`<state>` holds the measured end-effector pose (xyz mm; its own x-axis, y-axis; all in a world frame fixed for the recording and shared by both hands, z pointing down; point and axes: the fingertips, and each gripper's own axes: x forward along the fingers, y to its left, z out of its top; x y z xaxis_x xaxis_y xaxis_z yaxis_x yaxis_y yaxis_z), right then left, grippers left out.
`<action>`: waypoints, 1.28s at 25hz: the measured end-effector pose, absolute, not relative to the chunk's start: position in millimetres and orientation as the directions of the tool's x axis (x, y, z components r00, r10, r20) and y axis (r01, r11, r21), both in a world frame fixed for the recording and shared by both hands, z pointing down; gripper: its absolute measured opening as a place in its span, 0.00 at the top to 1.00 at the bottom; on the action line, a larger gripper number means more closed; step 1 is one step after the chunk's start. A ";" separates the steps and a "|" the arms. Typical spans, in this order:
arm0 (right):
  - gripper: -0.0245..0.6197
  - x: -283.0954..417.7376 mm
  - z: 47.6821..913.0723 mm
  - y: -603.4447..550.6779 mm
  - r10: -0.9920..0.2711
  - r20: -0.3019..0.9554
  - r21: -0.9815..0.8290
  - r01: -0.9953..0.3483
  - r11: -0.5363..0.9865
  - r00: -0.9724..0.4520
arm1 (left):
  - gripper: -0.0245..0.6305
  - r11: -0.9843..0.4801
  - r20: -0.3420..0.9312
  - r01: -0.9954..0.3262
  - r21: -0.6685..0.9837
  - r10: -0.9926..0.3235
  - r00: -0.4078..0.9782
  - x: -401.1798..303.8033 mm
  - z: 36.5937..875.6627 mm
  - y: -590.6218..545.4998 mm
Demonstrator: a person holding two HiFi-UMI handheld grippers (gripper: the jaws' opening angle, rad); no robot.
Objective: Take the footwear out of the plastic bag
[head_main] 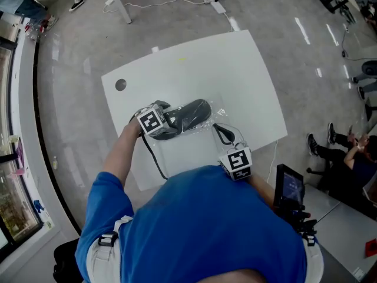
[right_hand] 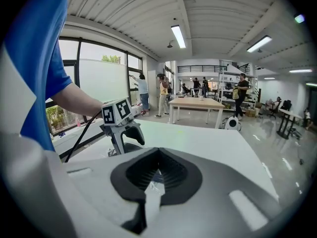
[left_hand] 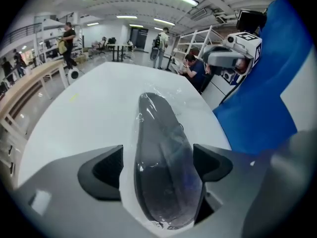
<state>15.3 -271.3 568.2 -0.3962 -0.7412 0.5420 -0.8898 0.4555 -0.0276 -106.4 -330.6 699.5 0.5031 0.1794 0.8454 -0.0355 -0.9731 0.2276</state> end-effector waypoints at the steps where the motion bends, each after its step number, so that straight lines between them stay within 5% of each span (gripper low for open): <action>1: 0.96 19.4 566.0 -272.0 -0.744 0.543 -0.028 -0.894 0.447 -0.389 | 0.26 -0.971 0.860 -0.019 0.239 0.203 0.468 -108.3 704.7 -330.8; 8: 0.96 29.2 570.2 -263.9 -0.766 0.536 -0.031 -0.915 0.402 -0.355 | 0.26 -0.942 0.866 -0.003 0.337 0.308 0.393 -114.8 733.2 -308.7; 12: 0.96 40.1 567.5 -266.2 -0.768 0.530 -0.040 -0.916 0.399 -0.358 | 0.35 -0.945 0.878 0.000 0.326 0.303 0.371 -106.2 727.5 -307.6; 23: 0.96 55.8 578.2 -263.2 -0.770 0.510 -0.049 -0.907 0.418 -0.383 | 0.45 -0.999 0.935 -0.007 -0.047 -0.047 0.351 -103.0 695.3 -300.0; 32: 0.96 60.6 613.1 -255.0 -0.709 0.546 -0.049 -0.862 0.505 -0.446 | 0.51 -0.898 0.847 0.031 -0.439 -0.402 0.348 -106.9 681.5 -269.3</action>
<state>60.6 -255.0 613.1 -0.4462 -0.7089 0.5463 -0.8619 0.5048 -0.0489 -106.9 -269.3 681.5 0.3481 -0.4016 0.8471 0.0309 -0.8982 -0.4386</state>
